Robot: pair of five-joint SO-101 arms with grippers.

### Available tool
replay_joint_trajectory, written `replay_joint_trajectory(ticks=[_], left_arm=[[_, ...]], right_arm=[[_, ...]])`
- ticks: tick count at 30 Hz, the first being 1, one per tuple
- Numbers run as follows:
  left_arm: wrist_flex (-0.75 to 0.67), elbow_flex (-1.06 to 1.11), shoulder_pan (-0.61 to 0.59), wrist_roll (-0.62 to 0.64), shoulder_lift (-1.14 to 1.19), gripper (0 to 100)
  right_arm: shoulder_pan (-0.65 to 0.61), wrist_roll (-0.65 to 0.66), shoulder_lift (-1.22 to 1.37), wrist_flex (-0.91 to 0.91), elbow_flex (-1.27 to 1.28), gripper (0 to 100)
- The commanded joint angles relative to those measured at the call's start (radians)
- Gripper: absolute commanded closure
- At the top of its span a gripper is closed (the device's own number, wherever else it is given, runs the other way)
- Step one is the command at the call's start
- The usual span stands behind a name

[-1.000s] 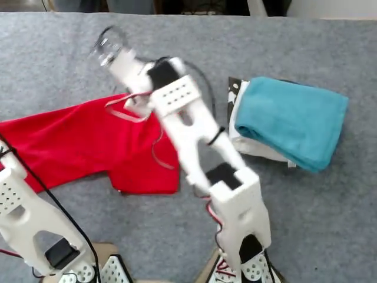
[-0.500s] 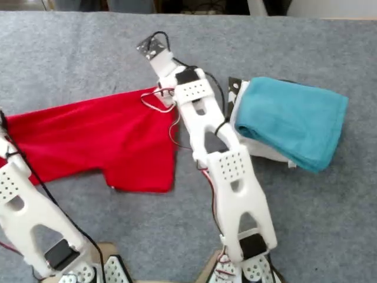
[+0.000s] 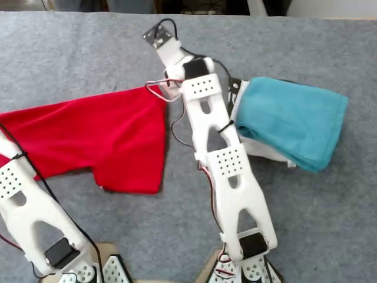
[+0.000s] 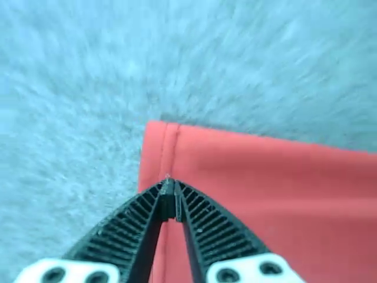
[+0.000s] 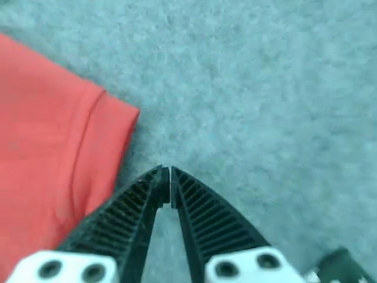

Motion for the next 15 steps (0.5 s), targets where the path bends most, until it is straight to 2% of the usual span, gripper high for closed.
replay_joint_trajectory(ticks=[1,9,15], left_arm=[[0.044,-0.107,0.013,0.003,-0.023,97],[-0.032,-0.036,-0.018,0.003,0.132,97],[-0.055,-0.045,-0.027,0.003,0.250,97]], right_arm=[[-0.032,-0.011,-0.015,0.112,-0.191,98.5],[-0.173,-0.012,-0.028,0.199,-0.157,98.5],[-0.114,-0.014,0.140,0.120,-0.160,98.5]])
